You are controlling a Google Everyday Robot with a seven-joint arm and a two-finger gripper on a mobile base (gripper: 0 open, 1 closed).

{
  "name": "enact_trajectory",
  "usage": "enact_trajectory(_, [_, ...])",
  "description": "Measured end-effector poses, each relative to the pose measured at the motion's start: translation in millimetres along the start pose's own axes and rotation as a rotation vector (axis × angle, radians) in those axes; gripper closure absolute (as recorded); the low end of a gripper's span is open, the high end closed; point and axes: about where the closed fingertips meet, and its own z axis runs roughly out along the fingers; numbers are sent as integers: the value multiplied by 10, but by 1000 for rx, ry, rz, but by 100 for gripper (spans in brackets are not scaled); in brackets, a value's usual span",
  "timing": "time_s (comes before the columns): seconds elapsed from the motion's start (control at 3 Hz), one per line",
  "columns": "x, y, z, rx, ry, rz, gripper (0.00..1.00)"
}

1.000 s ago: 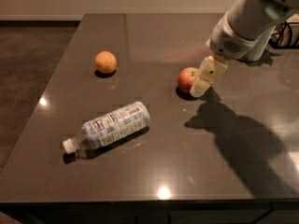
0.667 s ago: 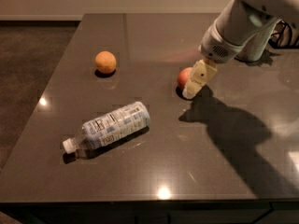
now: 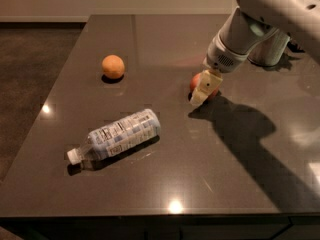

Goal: Move apple near blue plastic bottle

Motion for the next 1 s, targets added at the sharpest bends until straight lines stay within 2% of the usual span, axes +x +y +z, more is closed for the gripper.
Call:
enact_trajectory(0.67, [-6,-40,1,-24,5,-13,63])
enact_trajectory(1.0, [-82,96,-89,-43,-20,-47,86])
